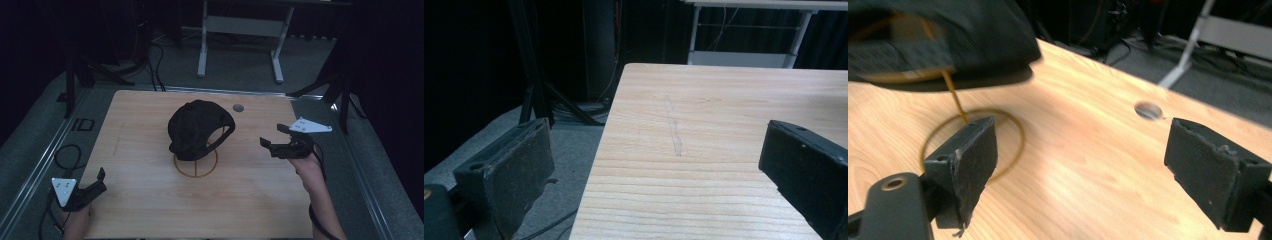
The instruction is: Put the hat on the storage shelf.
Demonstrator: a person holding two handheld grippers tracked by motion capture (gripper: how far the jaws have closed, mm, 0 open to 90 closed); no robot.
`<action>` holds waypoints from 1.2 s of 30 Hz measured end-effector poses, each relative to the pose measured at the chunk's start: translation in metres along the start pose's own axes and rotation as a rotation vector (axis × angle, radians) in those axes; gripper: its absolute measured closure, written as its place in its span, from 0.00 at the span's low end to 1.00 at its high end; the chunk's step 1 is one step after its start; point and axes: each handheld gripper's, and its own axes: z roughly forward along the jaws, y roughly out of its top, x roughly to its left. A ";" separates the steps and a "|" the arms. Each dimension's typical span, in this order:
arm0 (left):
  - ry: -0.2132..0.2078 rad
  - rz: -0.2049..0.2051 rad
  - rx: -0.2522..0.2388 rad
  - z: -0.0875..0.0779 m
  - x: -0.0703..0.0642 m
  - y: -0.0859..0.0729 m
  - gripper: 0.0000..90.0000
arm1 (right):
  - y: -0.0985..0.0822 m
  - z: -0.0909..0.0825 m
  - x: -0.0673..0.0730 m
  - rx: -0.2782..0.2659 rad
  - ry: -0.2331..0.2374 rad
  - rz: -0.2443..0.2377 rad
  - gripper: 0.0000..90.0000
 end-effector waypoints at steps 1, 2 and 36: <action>0.002 0.007 0.000 0.000 -0.001 0.000 0.02 | -0.006 -0.001 -0.003 0.005 -0.002 0.017 0.15; 0.003 0.011 0.002 0.000 -0.001 0.000 0.02 | -0.012 -0.002 -0.007 0.013 0.001 0.032 0.15; 0.002 -0.007 0.003 0.000 0.001 0.000 0.02 | -0.162 -0.052 -0.045 0.050 -0.355 0.210 0.15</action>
